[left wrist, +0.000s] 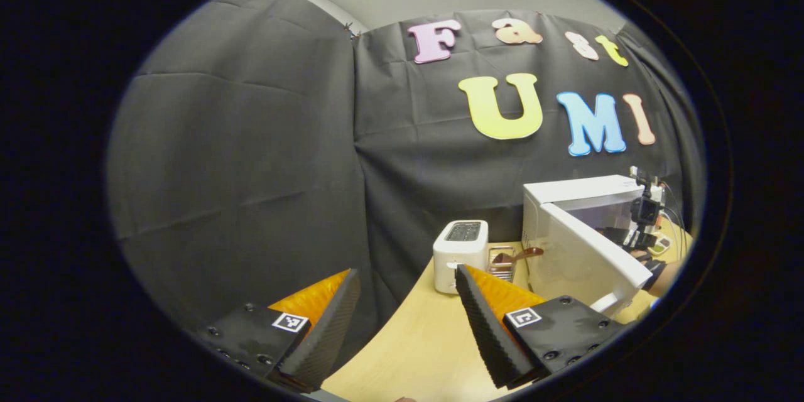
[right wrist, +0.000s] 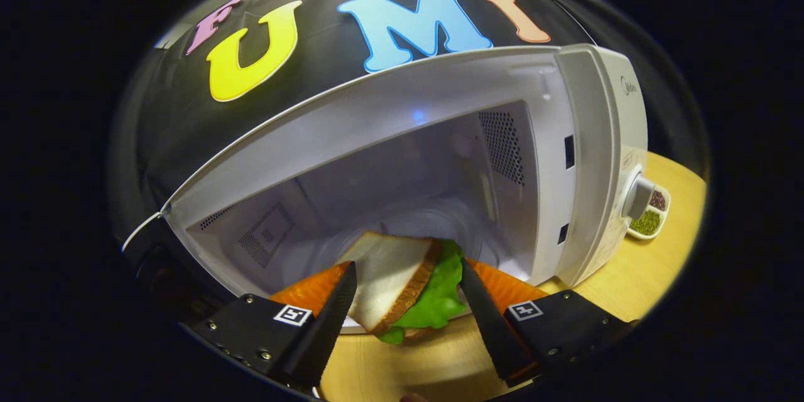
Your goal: Open the microwave oven with the left hand, put the food in, and close the microwave oven.
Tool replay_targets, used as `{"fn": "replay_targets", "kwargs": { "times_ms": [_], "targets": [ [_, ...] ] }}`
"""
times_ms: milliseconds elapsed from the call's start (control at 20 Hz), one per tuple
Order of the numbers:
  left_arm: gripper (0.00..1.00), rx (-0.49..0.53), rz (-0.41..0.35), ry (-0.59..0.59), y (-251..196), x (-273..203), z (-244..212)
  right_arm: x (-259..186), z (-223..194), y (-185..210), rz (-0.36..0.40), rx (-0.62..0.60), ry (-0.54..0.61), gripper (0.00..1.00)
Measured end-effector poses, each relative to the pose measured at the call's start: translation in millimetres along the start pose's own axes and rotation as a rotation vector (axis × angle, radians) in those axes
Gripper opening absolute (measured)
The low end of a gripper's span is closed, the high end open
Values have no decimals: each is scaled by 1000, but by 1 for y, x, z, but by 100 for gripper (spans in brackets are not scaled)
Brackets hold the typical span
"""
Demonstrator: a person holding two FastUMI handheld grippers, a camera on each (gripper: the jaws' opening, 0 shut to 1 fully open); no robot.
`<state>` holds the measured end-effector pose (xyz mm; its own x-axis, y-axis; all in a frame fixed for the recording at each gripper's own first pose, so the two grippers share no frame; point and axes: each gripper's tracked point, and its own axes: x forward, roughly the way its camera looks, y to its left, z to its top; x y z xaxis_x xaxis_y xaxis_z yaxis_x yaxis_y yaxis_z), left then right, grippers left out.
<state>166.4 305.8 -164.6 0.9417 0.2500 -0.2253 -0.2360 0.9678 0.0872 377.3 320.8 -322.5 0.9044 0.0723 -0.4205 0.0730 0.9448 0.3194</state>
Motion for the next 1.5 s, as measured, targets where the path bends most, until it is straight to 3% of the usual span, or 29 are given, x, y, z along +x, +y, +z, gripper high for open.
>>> {"fn": "replay_targets", "kwargs": {
  "times_ms": [50,100,500,650,850,1150,1350,1450,1500],
  "targets": [
    [92,-1,-7,-3,-2,-1,-1,-6,8,0,2,-24,-24,98],
    [100,-4,-13,-5,-5,-1,-2,-13,15,0,7,-37,-39,98],
    [100,-66,-111,4,-51,-3,-17,-118,79,-2,87,-162,-173,98],
    [100,-71,-130,22,-65,-8,-32,-168,103,-7,125,-150,-214,97],
    [100,-67,-123,44,-73,-21,-46,-230,132,-25,136,-226,-299,97],
    [97,-75,-120,48,-86,-35,-51,-311,149,-57,161,-278,-333,97],
    [52,-99,-157,93,-107,-44,-67,-346,151,-78,180,-306,-339,97],
    [31,-89,-112,95,-105,-44,-72,-360,153,-89,176,-321,-345,97],
    [20,-91,-126,105,-111,-42,-75,-366,152,-94,175,-324,-346,97]
  ]
}}
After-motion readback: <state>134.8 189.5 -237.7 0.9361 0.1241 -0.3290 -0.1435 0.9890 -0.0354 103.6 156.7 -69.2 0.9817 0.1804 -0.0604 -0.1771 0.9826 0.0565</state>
